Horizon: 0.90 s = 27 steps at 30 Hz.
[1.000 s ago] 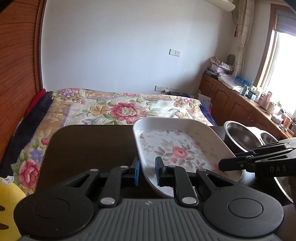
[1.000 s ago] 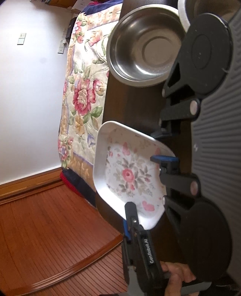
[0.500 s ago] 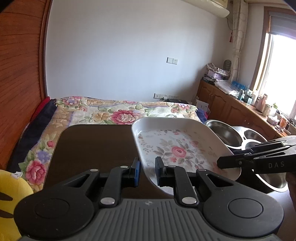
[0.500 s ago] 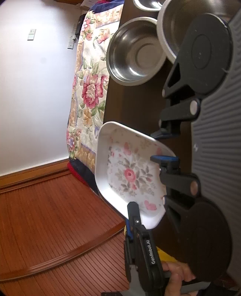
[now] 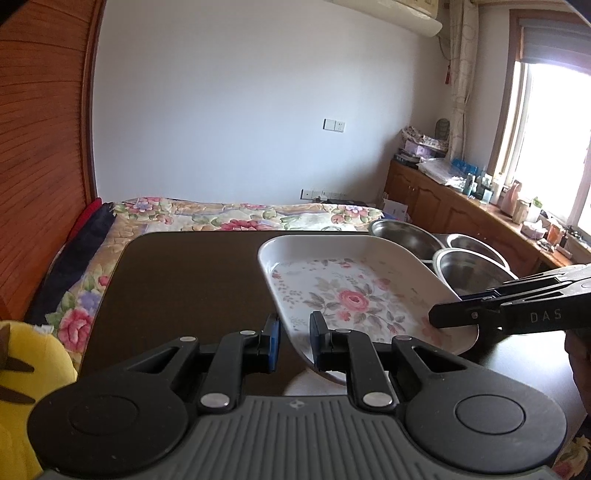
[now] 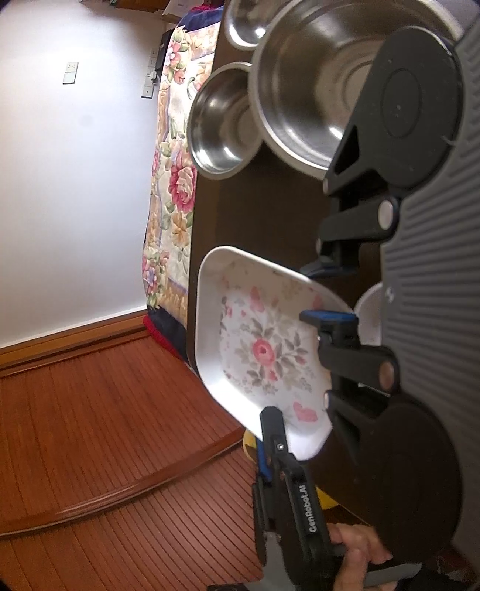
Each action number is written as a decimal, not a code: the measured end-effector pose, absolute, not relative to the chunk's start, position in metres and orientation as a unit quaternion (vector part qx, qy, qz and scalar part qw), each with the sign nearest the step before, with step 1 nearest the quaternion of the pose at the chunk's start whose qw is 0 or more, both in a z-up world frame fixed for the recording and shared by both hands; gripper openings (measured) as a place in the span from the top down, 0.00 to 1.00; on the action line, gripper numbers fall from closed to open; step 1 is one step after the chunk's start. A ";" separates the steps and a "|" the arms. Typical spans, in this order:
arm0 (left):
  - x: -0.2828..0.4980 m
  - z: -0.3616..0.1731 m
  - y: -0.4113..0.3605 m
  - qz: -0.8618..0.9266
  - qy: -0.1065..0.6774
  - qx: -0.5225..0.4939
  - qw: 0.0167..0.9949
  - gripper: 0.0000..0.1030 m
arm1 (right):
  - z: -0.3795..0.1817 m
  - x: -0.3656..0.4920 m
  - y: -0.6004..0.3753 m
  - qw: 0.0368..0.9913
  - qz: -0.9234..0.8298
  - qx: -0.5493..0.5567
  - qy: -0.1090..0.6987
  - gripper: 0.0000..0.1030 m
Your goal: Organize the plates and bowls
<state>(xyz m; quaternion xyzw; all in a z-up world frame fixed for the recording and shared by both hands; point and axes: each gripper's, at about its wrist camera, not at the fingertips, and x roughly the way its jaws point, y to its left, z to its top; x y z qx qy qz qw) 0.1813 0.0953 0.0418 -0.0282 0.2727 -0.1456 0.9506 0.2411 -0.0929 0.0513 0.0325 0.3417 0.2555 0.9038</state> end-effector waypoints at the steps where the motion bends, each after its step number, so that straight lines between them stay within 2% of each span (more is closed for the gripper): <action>1: 0.175 0.040 0.094 -0.146 0.273 -0.030 0.951 0.54 | 0.050 0.237 -0.094 0.903 0.257 0.034 0.342 0.80; 16: 0.102 0.023 0.077 -0.139 0.245 -0.036 0.959 0.54 | 0.039 0.178 -0.105 0.901 0.283 0.023 0.328 0.80; 27: 0.096 0.011 0.079 -0.140 0.247 -0.040 0.958 0.54 | 0.030 0.164 -0.110 0.902 0.289 0.013 0.321 0.80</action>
